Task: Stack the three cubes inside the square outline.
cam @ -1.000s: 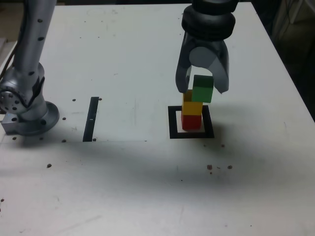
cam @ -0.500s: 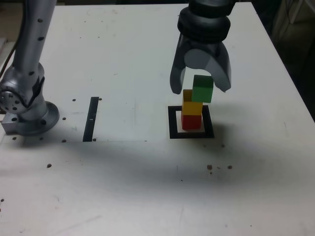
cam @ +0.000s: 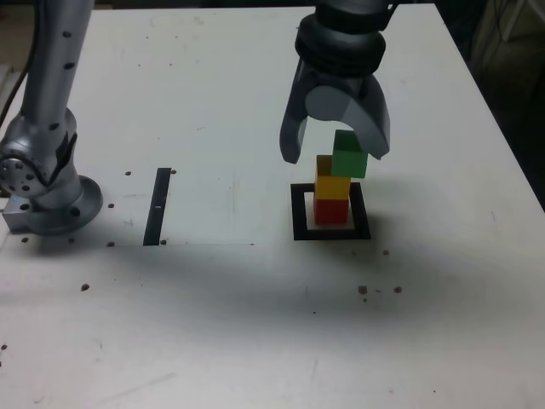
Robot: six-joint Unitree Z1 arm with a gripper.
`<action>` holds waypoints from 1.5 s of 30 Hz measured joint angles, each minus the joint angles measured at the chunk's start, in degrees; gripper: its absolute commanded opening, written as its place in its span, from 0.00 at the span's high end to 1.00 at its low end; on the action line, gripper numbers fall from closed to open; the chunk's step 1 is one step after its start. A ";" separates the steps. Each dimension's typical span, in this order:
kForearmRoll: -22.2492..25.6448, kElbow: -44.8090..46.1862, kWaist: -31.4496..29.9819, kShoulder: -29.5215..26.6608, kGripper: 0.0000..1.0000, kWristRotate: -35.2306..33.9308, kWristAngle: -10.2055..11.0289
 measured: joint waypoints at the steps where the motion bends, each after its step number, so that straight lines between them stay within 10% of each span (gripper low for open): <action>1: 0.01 0.21 0.00 -0.15 0.05 -0.02 -0.04; 26: -0.24 4.68 0.16 -8.34 0.04 -1.25 2.93; 45: -5.97 24.43 4.77 -20.97 0.03 -1.13 3.94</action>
